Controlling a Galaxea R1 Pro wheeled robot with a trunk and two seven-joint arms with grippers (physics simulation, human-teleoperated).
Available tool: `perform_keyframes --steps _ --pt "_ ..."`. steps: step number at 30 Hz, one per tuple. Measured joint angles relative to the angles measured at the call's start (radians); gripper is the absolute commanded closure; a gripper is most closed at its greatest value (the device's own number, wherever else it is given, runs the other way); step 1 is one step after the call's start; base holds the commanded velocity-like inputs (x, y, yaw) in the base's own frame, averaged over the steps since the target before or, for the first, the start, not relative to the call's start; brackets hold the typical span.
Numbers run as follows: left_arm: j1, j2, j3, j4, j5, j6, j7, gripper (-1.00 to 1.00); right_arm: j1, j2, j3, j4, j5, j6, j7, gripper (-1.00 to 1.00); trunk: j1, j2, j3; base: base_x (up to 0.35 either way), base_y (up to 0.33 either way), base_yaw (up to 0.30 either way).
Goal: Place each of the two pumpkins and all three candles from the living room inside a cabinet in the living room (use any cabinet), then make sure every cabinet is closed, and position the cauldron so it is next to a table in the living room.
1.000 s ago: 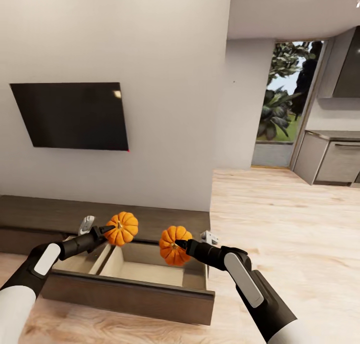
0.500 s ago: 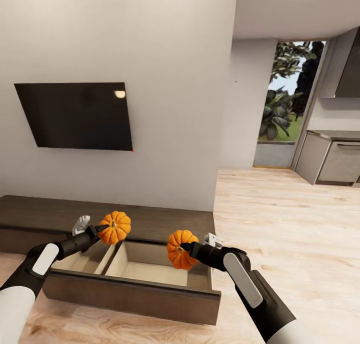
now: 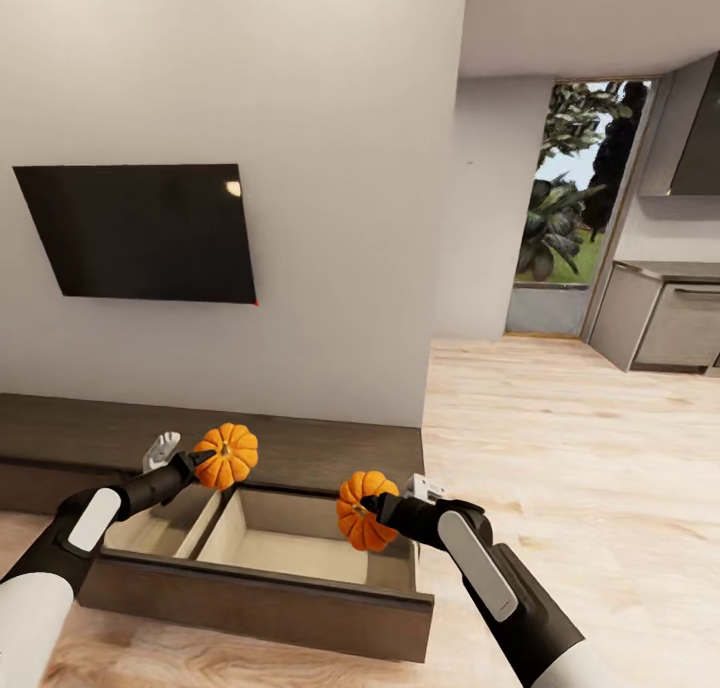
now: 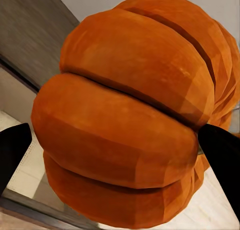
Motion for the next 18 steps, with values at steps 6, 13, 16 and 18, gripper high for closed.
perform_keyframes --steps 6,13,16,18 --pt "0.0 0.008 -0.003 -0.008 0.009 0.025 -0.001 1.0 0.0 0.0 0.008 0.0 0.001 -0.003 -0.001 1.0 0.0 0.0 0.0 0.152 0.004 0.0" --pt "-0.001 0.011 -0.004 -0.009 0.01 0.042 -0.008 1.0 0.0 -0.001 0.013 0.0 0.0 -0.058 0.007 1.0 0.0 0.0 0.0 0.148 0.099 0.0" --pt "-0.001 0.011 -0.005 -0.01 0.009 0.046 -0.01 1.0 0.0 -0.002 0.013 0.0 -0.001 -0.066 0.011 1.0 0.0 0.0 0.0 0.162 0.117 0.0" --pt "-0.001 0.011 -0.005 -0.011 0.011 0.047 -0.011 1.0 0.0 -0.002 0.014 0.0 -0.002 -0.069 0.013 1.0 0.0 0.0 0.0 0.064 0.046 0.0"
